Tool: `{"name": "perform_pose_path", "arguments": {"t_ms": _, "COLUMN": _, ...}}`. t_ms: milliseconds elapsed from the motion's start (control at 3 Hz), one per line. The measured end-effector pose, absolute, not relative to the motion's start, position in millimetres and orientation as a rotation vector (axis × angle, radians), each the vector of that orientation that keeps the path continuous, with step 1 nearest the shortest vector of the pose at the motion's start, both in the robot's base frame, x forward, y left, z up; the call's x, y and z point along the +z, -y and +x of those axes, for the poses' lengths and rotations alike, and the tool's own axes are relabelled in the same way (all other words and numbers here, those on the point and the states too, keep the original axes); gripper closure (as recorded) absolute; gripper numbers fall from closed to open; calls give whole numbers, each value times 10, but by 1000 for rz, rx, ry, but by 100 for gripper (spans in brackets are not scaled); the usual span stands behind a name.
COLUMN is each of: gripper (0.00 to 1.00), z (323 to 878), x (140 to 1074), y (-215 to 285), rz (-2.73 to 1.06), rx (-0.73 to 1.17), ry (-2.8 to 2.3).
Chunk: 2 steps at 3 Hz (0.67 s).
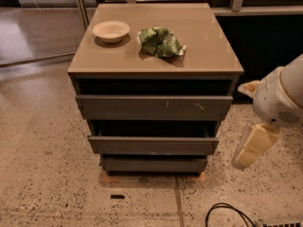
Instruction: Open middle drawer
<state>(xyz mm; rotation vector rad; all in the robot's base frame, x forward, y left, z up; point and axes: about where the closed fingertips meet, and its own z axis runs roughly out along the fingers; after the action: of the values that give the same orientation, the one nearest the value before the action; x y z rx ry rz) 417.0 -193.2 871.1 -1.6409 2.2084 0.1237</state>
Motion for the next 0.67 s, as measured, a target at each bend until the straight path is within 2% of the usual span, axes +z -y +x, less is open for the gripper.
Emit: {"name": "perform_pose_path", "arguments": {"t_ms": 667, "gripper": 0, "z": 3765, "x": 7268, "y": 1522, "rz": -1563, "rx": 313, "ry": -2285}}
